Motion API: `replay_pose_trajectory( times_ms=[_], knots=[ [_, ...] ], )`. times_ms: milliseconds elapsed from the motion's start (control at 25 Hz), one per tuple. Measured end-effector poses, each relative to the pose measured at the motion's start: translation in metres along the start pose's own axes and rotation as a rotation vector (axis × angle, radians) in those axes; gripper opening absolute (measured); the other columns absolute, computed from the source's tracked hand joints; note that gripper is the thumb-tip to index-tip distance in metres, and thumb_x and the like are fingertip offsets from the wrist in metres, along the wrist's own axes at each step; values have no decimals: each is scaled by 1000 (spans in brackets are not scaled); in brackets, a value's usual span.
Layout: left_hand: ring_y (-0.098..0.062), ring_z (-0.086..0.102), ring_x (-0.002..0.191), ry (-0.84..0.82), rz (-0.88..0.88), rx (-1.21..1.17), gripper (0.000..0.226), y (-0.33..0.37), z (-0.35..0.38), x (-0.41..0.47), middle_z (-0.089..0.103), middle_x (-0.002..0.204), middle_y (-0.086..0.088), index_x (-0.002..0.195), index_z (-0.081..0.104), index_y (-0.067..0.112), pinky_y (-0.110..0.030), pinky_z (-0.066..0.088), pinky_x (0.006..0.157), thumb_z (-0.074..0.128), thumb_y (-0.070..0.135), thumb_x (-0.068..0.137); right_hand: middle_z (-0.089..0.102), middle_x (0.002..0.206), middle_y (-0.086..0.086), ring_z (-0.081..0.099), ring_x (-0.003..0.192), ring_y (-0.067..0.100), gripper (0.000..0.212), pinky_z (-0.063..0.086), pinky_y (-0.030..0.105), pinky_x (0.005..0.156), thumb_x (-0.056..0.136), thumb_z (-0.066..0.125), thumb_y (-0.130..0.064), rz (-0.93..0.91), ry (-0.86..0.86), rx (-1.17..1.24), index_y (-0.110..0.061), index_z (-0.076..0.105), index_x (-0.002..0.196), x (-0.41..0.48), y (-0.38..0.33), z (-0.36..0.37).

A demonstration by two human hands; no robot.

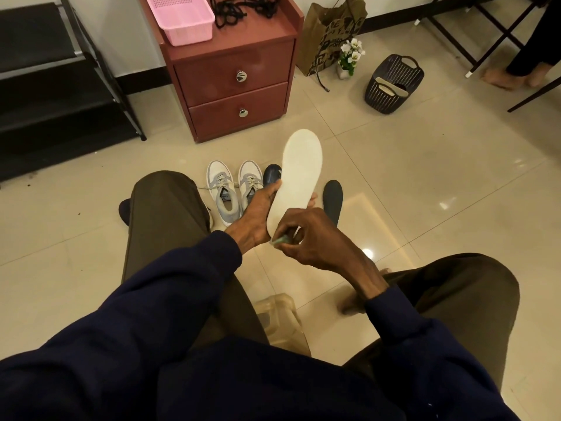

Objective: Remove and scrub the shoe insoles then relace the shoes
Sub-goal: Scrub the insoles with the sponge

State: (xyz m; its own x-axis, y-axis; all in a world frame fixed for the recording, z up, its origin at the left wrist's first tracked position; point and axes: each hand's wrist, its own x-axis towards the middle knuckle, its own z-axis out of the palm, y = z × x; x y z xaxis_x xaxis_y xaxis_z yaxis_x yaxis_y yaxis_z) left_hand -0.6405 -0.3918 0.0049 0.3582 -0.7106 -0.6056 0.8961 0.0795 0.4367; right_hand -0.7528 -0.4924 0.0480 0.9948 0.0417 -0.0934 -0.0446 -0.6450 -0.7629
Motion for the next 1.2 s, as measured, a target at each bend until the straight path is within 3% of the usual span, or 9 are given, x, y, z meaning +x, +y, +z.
replay_pose_trajectory(
  times_ms=[80,240,440,520,640,720,880,960,1200],
  knots=[
    [-34,65,113,4,5,-28,54,2,-1,1,65,129,-23,141,57,3,-43,54,100,44,42,105,68,91,-4,63,81,9,10,54,21,67,84,81,-15,6,147,-68,-14,77,92,-1,6,-5],
    [-25,75,80,25,23,-46,39,4,-2,3,78,100,-10,116,68,12,-33,63,71,43,40,108,65,89,-3,59,78,9,9,53,33,66,87,78,-16,50,466,-179,-13,72,93,-2,22,-11],
    [-33,62,120,-43,-1,-142,59,7,-2,-4,57,143,-20,147,52,7,-48,46,107,38,48,108,68,91,-4,64,81,13,11,57,32,66,84,82,-15,-24,132,8,-12,76,93,-6,4,-5],
    [-32,65,113,-65,10,-126,53,5,-5,1,65,131,-19,140,58,7,-44,52,103,40,45,107,68,89,-3,64,80,11,10,57,32,66,85,81,-16,7,260,4,-12,75,92,-4,9,-10],
    [-28,73,83,-64,17,-49,37,-1,3,-2,75,103,-13,121,67,11,-46,63,77,44,36,106,63,89,-4,59,80,9,6,53,30,68,88,76,-15,112,565,-123,-12,72,92,-3,24,-20],
    [-29,73,82,-75,-12,1,36,-4,7,-3,75,101,-13,122,67,12,-52,62,78,46,35,104,62,91,-3,57,82,10,7,51,27,70,89,74,-12,142,667,-160,-12,70,94,-5,28,-22],
    [-23,70,68,-56,-14,75,36,-5,3,0,74,84,-8,99,74,11,-33,58,70,48,36,102,68,96,-2,61,84,10,13,49,16,70,83,80,-16,70,342,-87,-12,74,94,-4,21,-13],
    [-22,68,67,-75,-41,101,36,-6,3,-1,72,83,-8,98,74,11,-32,56,70,48,36,102,70,94,-3,62,83,9,12,47,15,71,82,82,-19,70,288,-68,-14,76,92,-2,20,-15],
    [-38,63,105,-203,-153,156,42,-15,4,-2,66,114,-18,133,59,11,-52,55,89,49,36,101,65,99,0,61,86,13,11,57,32,74,90,74,-17,167,702,-186,-12,69,99,-7,42,-33]
  ],
)
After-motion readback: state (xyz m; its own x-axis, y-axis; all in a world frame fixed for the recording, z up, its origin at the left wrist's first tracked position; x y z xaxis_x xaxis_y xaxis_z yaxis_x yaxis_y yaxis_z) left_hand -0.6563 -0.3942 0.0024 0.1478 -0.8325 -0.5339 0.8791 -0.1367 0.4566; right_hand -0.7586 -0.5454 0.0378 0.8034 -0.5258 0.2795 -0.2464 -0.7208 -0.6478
